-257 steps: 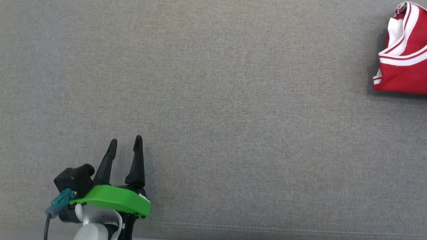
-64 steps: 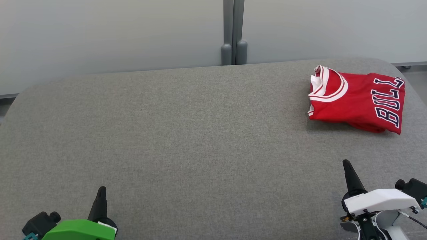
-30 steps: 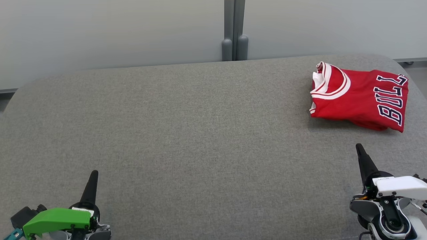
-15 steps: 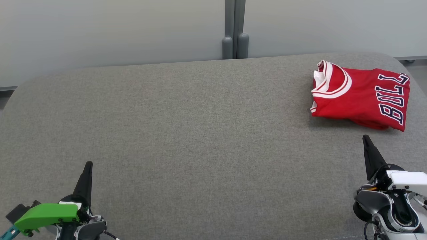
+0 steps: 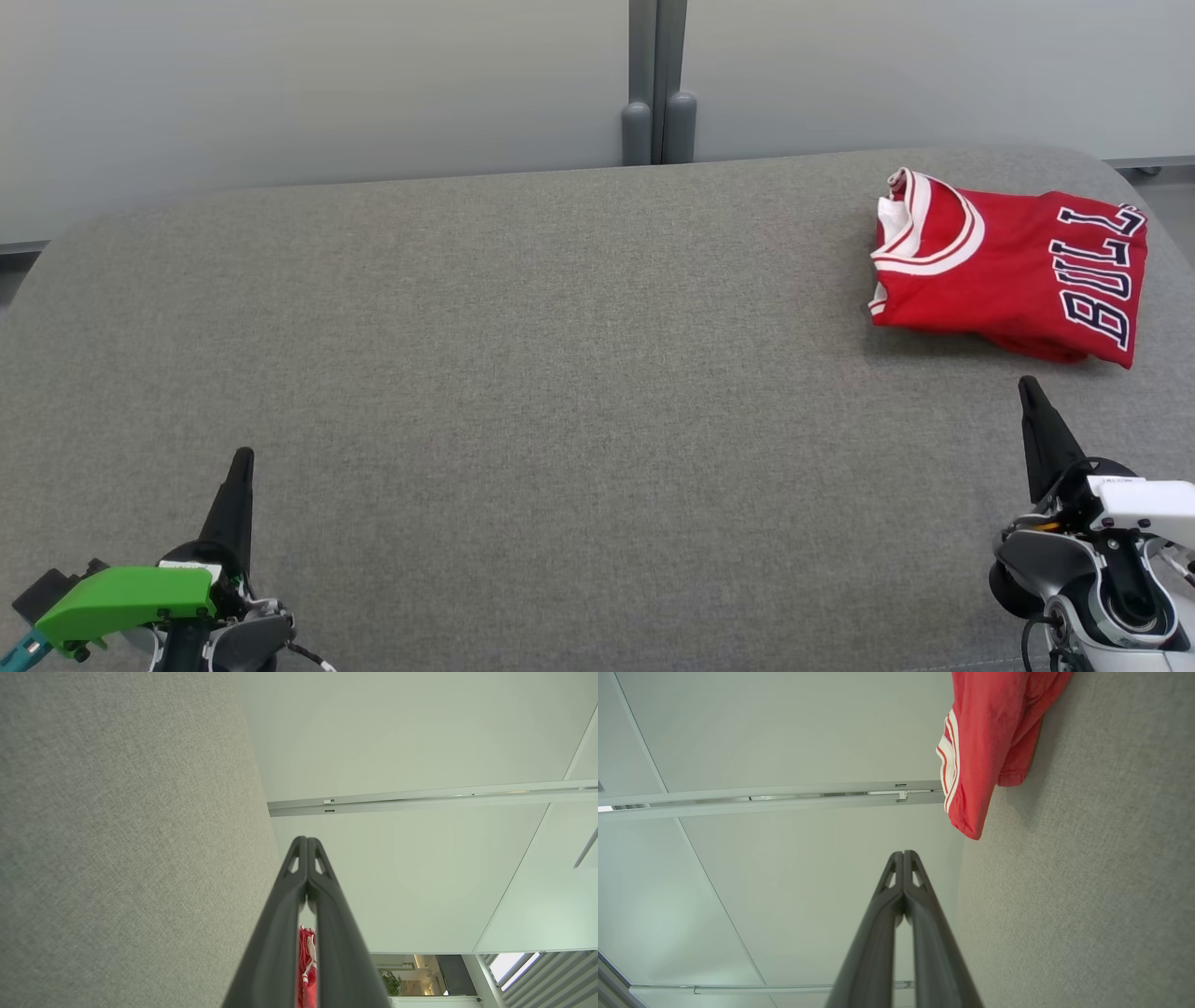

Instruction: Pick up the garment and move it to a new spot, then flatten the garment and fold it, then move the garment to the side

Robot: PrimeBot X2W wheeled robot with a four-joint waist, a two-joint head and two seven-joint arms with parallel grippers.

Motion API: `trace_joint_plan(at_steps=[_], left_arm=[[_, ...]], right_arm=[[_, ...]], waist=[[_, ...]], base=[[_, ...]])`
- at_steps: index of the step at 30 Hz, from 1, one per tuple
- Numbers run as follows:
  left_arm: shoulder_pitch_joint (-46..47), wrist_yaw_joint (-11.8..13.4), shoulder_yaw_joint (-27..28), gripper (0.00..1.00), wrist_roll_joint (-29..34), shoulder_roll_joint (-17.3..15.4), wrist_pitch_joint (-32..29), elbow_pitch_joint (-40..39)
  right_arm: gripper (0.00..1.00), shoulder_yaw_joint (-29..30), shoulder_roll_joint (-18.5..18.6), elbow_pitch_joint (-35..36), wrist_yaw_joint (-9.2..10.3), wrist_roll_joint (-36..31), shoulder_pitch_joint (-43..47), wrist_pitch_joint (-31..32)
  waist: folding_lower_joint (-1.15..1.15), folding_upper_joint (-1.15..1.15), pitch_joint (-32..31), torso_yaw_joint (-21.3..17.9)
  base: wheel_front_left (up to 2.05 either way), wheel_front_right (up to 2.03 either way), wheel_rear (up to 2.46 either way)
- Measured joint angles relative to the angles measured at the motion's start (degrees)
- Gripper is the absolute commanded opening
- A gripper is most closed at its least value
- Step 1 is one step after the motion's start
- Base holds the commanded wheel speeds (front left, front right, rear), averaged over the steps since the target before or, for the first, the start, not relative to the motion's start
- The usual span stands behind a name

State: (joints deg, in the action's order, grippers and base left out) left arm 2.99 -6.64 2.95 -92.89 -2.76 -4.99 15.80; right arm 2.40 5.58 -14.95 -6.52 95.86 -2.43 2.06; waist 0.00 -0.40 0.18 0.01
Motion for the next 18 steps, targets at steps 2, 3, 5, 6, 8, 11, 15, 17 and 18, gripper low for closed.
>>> trace_joint_plan(at_steps=[2, 3, 5, 6, 8, 11, 15, 17, 18], left_arm=[[0.01, 0.00, 0.01, 0.00, 0.00, 0.00, 0.00, 0.02], [0.02, 0.00, 0.02, 0.00, 0.00, 0.00, 0.00, 0.03], [0.02, 0.00, 0.03, 0.00, 0.00, 0.00, 0.00, 0.04], [0.02, -0.01, 0.03, 0.00, 0.00, 0.00, 0.00, 0.05], [0.03, -0.19, 0.04, 0.00, 0.00, 0.00, 0.00, 0.07], [0.03, -0.23, 0.05, 0.00, 0.00, 0.00, 0.00, 0.08], [0.04, -0.23, 0.08, 0.00, 0.00, 0.00, 0.00, 0.10], [0.04, -0.24, 0.08, 0.00, 0.00, 0.00, 0.00, 0.11], [0.04, -0.24, 0.09, 0.00, 0.00, 0.00, 0.00, 0.11]], right_arm=[[0.00, 0.02, 0.00, -0.03, -0.01, 0.00, -0.09, 0.00], [0.00, 0.02, 0.00, -0.08, -0.01, 0.00, -0.12, 0.00], [0.00, 0.03, -0.01, -0.18, -0.01, 0.00, -0.17, 0.00], [0.00, 0.03, -0.01, -0.22, -0.01, 0.00, -0.25, 0.01], [0.00, 0.04, -0.01, -0.24, -0.01, 0.00, -0.47, 0.01], [0.00, 0.07, -0.01, -0.27, -0.01, 0.00, -0.55, 0.01], [0.00, 0.09, -0.01, -0.32, -0.01, 0.00, -0.55, 0.01], [0.00, 0.11, -0.01, -0.35, -0.01, 0.00, -0.55, 0.01], [0.00, 0.11, -0.01, -0.36, -0.01, 0.00, -0.55, 0.01]], waist=[[0.00, 0.00, 0.00, 0.00], [0.00, 0.00, 0.00, 0.00], [0.00, 0.00, -0.01, 0.00], [0.00, 0.00, -0.01, 0.00], [0.00, 0.00, -0.01, 0.00], [0.00, 0.00, -0.01, 0.00], [0.00, 0.00, -0.02, 0.00], [0.00, 0.00, -0.02, 0.00], [0.00, 0.00, -0.02, 0.00]], base=[[0.00, 0.00, 0.00], [0.00, 0.00, 0.00], [0.00, 0.00, 0.00], [0.00, 0.00, 0.00], [0.00, 0.00, 0.00], [0.00, 0.00, 0.00], [0.00, 0.00, 0.00], [0.00, 0.00, 0.00], [0.00, 0.00, 0.00]])
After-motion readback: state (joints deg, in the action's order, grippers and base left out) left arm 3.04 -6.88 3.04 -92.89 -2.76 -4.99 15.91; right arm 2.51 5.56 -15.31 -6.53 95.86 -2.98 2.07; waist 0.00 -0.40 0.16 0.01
